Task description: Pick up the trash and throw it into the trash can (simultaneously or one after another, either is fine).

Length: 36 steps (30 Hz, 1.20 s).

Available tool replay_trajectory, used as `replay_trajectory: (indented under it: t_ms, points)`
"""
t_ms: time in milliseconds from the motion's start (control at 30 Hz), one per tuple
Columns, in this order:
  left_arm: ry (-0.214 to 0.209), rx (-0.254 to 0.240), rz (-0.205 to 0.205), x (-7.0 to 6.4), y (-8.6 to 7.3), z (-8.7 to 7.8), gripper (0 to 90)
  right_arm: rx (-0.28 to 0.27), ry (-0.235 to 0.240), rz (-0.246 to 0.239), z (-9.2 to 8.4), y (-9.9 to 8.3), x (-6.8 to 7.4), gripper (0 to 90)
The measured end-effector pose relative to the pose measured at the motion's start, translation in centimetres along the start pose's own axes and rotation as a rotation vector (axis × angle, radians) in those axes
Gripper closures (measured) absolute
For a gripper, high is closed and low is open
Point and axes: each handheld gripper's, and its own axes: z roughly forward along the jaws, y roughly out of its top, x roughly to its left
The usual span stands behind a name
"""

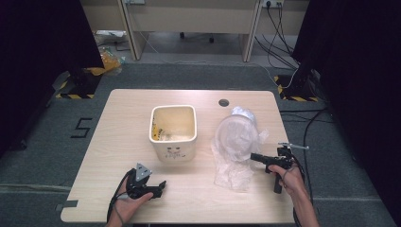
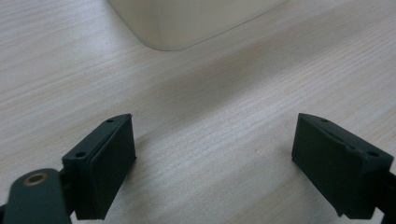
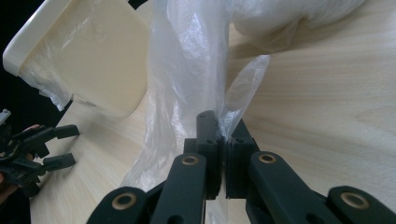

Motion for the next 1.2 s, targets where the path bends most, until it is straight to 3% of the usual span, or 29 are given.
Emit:
replay_trajectory:
  t_ms: [167, 467, 567, 800, 1200]
  points:
    - [0.0, -0.002, -0.002, 0.0, 0.0, 0.0, 12.5, 0.029, -0.04, 0.009, 0.2, -0.5, -0.3, 75.7]
    - [0.0, -0.001, -0.001, 0.0, 0.0, 0.0, 12.5, 0.066, -0.089, -0.039, -0.5, -0.9, -0.1, 82.7]
    - [0.001, 0.0, -0.001, 0.0, 0.0, 0.0, 12.5, 0.063, -0.101, -0.086, -1.3, -0.8, 0.6, 86.7]
    - [0.0, 0.001, 0.001, 0.0, 0.0, 0.0, 12.5, 0.014, -0.052, -0.134, -2.5, 0.1, 2.5, 88.8]
    - [0.0, 0.002, 0.002, 0.0, 0.0, 0.0, 12.4, -0.089, 0.048, -0.251, -3.6, 5.2, 8.1, 89.1]
